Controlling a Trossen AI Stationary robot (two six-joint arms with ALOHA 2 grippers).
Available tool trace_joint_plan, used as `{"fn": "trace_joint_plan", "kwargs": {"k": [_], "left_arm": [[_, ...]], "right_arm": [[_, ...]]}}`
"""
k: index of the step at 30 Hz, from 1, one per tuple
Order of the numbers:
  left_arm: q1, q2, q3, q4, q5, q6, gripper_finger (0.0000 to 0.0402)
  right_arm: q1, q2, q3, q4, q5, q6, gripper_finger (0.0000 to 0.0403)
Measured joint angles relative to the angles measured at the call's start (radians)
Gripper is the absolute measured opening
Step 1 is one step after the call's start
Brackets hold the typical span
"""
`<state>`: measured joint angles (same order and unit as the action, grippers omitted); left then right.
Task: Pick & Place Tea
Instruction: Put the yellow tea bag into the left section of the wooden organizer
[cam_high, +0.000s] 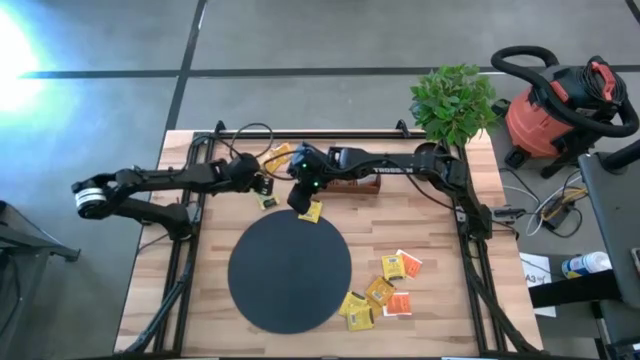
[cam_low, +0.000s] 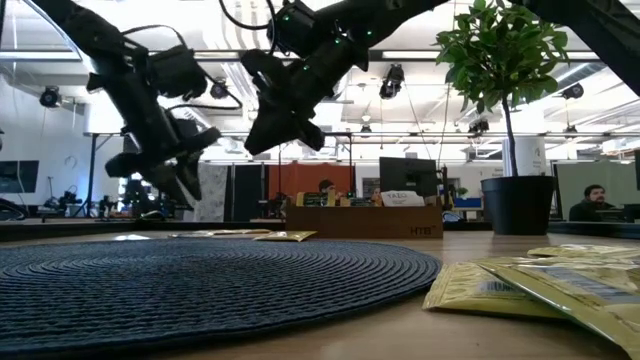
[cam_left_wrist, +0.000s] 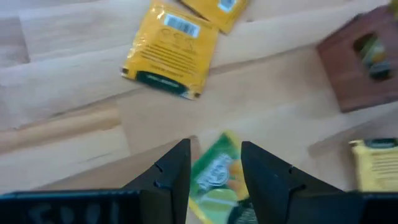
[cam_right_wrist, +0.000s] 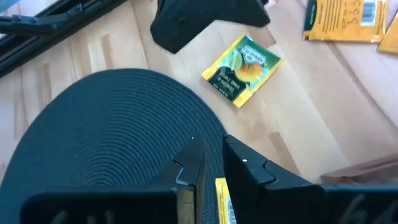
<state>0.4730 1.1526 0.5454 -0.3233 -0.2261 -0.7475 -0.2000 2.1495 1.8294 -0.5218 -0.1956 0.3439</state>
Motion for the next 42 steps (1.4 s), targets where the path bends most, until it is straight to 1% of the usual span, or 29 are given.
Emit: {"fn": "trace_joint_plan", "kwargs": {"k": [4, 9, 14, 17, 23, 31, 36, 42], "left_arm": [[0.020, 0.028, -0.026, 0.044, 0.059, 0.032, 0.0135], [0.020, 0.090, -0.054, 0.135, 0.063, 0.017, 0.0135], [0.020, 0.144, -0.058, 0.129, 0.066, 0.005, 0.0135], [0.018, 0.163, -0.058, 0.131, 0.088, -0.010, 0.0135], [-0.003, 0.169, -0.058, 0.133, 0.106, -0.058, 0.0135], [-0.075, 0.157, -0.059, 0.134, 0.176, -0.141, 0.0135], [-0.114, 0.156, -0.060, 0.133, 0.175, -0.168, 0.0135], [-0.120, 0.151, -0.060, 0.138, 0.164, -0.183, 0.0135]], "right_arm": [[0.001, 0.001, -0.005, 0.007, -0.015, 0.023, 0.0054], [0.001, 0.011, -0.013, 0.018, -0.016, 0.077, 0.0054], [0.001, 0.013, -0.053, 0.052, -0.019, 0.122, 0.0054], [0.001, 0.014, -0.060, 0.046, -0.019, 0.132, 0.0054], [0.001, 0.013, -0.068, 0.046, -0.019, 0.134, 0.0054], [0.001, 0.013, -0.079, 0.049, -0.018, 0.137, 0.0054], [0.001, 0.013, -0.102, 0.057, -0.015, 0.178, 0.0054], [-0.001, 0.013, -0.149, 0.094, -0.015, 0.256, 0.0054]]}}
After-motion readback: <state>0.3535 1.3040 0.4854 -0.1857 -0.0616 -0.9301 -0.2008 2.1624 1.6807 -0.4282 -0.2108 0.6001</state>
